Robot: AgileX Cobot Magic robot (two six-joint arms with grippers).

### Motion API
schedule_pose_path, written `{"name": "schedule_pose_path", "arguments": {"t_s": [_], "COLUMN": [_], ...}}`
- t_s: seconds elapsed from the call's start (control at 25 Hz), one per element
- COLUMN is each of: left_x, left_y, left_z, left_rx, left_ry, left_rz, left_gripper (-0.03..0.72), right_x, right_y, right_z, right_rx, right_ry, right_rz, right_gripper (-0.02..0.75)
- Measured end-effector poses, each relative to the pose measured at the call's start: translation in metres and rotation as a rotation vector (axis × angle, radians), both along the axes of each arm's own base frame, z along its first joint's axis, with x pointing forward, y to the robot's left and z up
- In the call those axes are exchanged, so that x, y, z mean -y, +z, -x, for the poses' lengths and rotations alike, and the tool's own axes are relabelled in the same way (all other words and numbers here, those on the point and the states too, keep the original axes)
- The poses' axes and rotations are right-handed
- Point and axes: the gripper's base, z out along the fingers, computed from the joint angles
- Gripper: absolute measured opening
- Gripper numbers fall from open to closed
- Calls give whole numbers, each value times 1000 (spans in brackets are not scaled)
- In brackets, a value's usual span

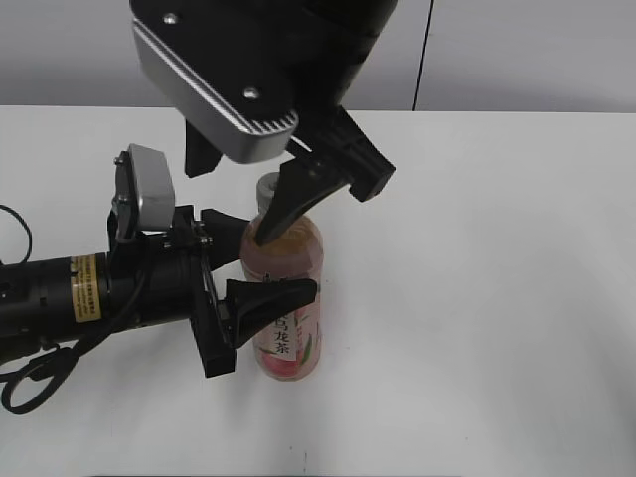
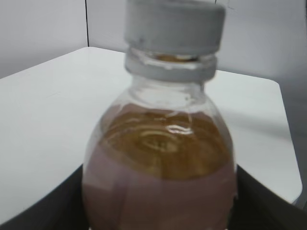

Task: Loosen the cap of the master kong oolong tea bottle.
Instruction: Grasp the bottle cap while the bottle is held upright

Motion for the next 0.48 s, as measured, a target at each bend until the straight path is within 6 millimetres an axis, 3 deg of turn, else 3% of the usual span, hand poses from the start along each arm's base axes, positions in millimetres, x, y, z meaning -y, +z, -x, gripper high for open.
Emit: {"name": "schedule_pose_path", "arguments": {"t_s": [0.48], "left_x": [0], "left_y": [0], "left_z": [0], "left_rx": [1], "left_ry": [-6], "left_rz": [-2], "left_gripper": [461], "right_x": [0], "right_y": [4], "right_z": [-5], "right_rx": [-220], "right_ry": [-529], "right_rz": [-16], "right_gripper": [577]}}
